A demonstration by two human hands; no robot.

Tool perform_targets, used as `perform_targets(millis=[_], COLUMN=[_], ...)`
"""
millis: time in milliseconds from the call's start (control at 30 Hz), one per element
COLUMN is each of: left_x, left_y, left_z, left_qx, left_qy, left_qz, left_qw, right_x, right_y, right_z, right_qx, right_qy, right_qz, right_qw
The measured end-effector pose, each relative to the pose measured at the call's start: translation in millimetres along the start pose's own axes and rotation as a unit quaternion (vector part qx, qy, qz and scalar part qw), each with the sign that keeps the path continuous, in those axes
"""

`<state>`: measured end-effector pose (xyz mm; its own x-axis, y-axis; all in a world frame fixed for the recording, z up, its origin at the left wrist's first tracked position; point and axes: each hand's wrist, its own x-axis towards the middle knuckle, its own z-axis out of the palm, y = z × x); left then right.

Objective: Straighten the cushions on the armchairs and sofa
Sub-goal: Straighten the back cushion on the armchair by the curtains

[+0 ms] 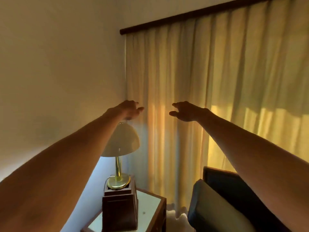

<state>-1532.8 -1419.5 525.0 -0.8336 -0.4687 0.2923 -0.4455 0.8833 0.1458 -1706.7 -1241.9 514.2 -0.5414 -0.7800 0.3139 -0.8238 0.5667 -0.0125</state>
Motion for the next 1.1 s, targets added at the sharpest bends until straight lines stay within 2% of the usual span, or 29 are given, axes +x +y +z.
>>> perform_targets(millis=[233, 400, 800, 933, 1100], left_x=[82.9, 137.1, 297.2, 345.0, 359.3], left_y=[176.7, 258.4, 324.2, 342.3, 353.5], left_z=[56.7, 99.3, 208.5, 269.9, 381.5], left_qx=[-0.041, -0.07, -0.094, -0.108, -0.143], left_qy=[-0.021, -0.047, -0.077, -0.1, -0.132], left_qz=[0.108, 0.189, 0.21, 0.202, 0.165], left_qw=[0.993, 0.978, 0.97, 0.968, 0.967], right_x=[-49.5, -57.8, 16.9, 38.9, 43.9], right_y=[175.1, 264.4, 394.6, 438.4, 483.3], right_z=[-18.9, -6.9, 58.2, 113.4, 212.2], right_qx=[-0.03, -0.031, 0.012, 0.042, 0.088], right_qy=[0.0, -0.018, -0.022, -0.052, -0.091], right_qz=[0.115, 0.178, 0.218, 0.229, 0.257], right_qw=[0.993, 0.983, 0.976, 0.971, 0.958])
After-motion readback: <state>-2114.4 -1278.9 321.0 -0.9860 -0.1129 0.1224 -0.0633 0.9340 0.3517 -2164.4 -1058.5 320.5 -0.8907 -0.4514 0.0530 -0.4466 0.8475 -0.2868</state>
